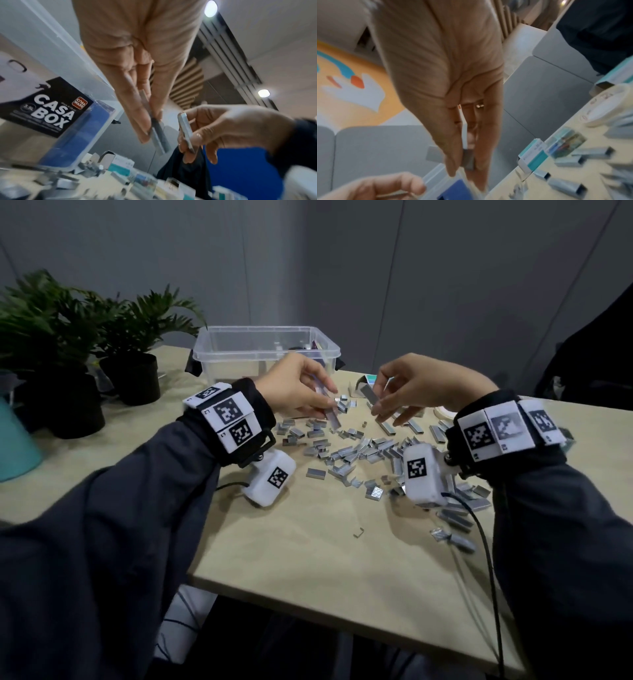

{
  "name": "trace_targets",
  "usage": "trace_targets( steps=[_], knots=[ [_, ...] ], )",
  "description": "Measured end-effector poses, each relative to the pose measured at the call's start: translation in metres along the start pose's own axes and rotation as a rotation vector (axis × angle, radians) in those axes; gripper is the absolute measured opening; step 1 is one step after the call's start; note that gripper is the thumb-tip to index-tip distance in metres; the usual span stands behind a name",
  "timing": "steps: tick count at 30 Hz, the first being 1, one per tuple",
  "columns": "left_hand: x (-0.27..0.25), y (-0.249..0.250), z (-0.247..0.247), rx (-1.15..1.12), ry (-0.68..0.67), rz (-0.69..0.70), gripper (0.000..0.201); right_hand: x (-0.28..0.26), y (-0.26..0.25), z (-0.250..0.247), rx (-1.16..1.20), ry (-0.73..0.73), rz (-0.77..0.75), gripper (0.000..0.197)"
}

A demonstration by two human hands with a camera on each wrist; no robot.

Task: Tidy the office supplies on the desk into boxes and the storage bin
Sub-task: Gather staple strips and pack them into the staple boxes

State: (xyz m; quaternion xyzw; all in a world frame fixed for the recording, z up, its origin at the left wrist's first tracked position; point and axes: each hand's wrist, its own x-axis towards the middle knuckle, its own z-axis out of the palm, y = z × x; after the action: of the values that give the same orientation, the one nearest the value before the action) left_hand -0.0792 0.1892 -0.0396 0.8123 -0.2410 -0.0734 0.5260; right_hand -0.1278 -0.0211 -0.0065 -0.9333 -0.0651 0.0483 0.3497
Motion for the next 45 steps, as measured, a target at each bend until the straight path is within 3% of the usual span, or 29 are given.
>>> trace_targets(
  steps=[7,10,14,22,26,28,33,39,45],
  knots=[
    [0.005,0.0,0.005,-0.438,0.208,-0.146,0.014,0.0,0.002,0.008,0.229,0.04,-0.059,0.022],
    [0.004,-0.003,0.009,-0.629,0.194,-0.176,0.017,0.006,0.005,0.013,0.376,0.05,-0.04,0.027],
    [0.005,-0.008,0.015,-0.768,0.178,-0.204,0.016,0.01,0.008,0.023,0.371,0.054,-0.022,0.026],
    [0.004,-0.018,0.016,-0.592,0.115,-0.214,0.013,0.016,0.014,0.025,0.232,0.105,0.032,0.017],
    [0.002,-0.018,0.012,-0.297,0.066,-0.235,0.022,0.018,0.023,0.019,0.102,0.313,0.085,0.013],
    [0.002,-0.016,0.013,-0.126,0.033,-0.222,0.03,0.018,0.023,0.02,0.164,0.309,0.074,0.016],
    [-0.001,-0.011,0.015,-0.343,0.083,-0.128,0.016,0.018,0.012,0.029,0.346,0.13,0.06,0.031],
    [-0.001,-0.011,0.011,-0.345,0.18,-0.109,0.018,0.014,0.008,0.025,0.361,0.178,-0.079,0.044],
    [-0.003,-0.008,0.012,-0.423,0.17,-0.153,0.021,0.011,0.008,0.028,0.245,0.222,-0.221,0.025]
  ],
)
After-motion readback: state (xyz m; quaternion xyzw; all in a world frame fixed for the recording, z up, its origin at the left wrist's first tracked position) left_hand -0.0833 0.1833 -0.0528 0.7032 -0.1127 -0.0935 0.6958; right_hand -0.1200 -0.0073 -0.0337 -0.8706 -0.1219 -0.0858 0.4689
